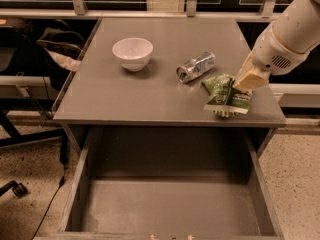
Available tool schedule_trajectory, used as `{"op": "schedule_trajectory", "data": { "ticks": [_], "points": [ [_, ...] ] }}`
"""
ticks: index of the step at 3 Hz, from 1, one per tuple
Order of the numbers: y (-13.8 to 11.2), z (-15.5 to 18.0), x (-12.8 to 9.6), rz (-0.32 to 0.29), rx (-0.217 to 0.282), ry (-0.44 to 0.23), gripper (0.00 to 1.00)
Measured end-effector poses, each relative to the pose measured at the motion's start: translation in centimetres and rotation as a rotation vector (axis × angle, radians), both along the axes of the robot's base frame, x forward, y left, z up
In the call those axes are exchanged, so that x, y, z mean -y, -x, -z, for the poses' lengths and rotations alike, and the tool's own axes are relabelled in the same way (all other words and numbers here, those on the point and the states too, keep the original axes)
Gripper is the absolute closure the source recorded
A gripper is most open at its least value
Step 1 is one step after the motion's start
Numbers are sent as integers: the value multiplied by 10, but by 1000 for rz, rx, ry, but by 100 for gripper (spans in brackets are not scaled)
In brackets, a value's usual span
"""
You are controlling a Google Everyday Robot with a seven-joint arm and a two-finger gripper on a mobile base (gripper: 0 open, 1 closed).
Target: Place green jalapeno chip bag into top drawer
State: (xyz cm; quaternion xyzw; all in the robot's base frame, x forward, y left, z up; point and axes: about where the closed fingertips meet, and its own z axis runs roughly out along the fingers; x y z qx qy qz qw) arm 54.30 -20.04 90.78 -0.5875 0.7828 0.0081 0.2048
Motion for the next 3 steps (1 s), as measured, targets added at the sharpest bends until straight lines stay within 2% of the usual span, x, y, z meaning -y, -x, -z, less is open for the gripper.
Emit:
{"op": "schedule_trajectory", "data": {
  "ticks": [1,2,3],
  "points": [
    [-2,-10,-10,-45,9,-53,100],
    [0,-24,-21,-135,7,-147,100],
    [8,-34,-26,-220,4,-211,100]
  ]
}}
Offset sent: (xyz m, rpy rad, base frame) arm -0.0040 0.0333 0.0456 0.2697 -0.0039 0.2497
